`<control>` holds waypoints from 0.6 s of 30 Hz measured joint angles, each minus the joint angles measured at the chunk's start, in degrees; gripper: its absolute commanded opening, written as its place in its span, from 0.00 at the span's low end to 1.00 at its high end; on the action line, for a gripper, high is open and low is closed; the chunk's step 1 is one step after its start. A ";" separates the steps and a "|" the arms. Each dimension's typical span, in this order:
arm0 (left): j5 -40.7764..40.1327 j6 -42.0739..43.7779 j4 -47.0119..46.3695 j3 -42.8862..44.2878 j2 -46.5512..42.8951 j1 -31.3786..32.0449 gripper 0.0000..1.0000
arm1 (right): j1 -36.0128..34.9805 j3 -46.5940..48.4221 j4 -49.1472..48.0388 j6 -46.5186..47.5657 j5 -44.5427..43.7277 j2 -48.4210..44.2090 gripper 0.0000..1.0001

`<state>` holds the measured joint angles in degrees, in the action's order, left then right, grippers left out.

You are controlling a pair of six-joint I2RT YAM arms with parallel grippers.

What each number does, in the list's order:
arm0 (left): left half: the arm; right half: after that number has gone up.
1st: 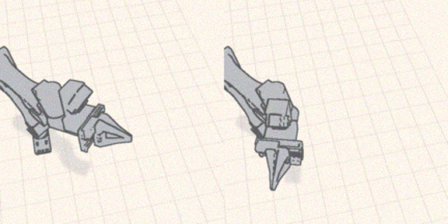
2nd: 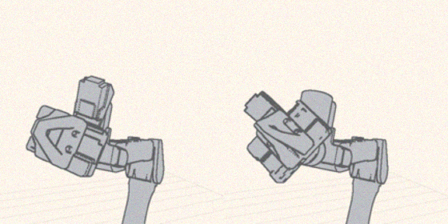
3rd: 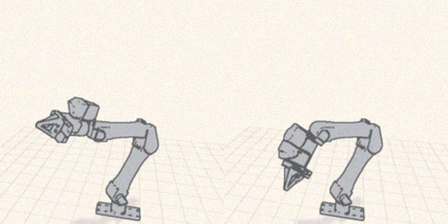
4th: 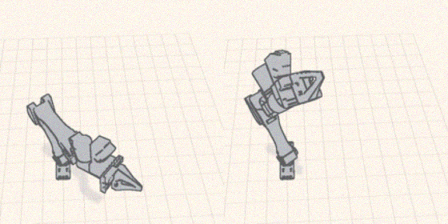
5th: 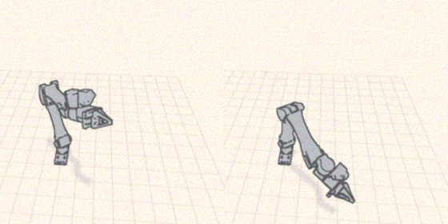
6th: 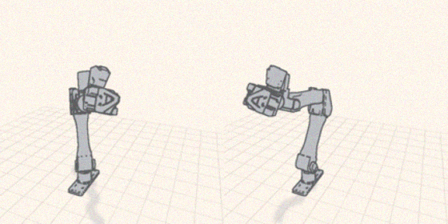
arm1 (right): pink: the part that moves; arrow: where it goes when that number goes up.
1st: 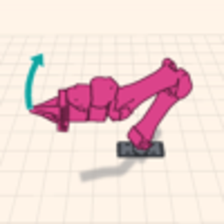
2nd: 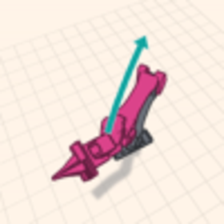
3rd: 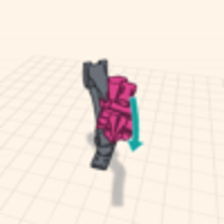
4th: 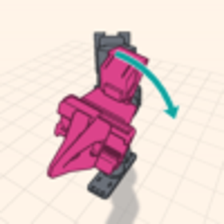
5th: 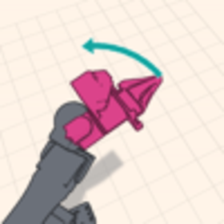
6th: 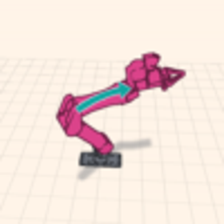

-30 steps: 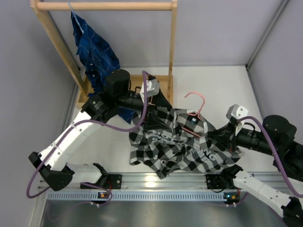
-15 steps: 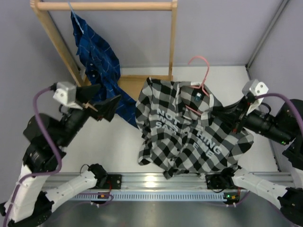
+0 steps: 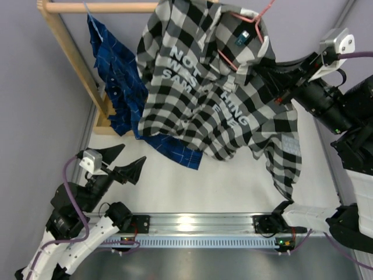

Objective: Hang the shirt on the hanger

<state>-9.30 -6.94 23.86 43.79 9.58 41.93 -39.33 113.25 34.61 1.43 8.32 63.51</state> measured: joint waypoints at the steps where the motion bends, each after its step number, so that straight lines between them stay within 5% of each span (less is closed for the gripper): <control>1: -0.09 0.00 0.02 -0.39 -0.87 0.00 0.98 | 0.00 0.81 -1.64 0.24 -0.52 0.90 0.00; 6: -0.70 -0.02 -0.17 -0.46 -2.58 0.00 0.98 | 0.00 -3.23 -9.68 3.19 -4.07 0.52 0.00; 18: 4.22 -0.98 -0.28 -1.42 -1.42 -7.56 0.98 | -1.90 -47.95 -34.16 -4.52 -8.76 -7.32 0.00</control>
<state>-5.08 -7.92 23.57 42.37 8.16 34.37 -41.23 65.30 0.45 -3.09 -0.45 56.18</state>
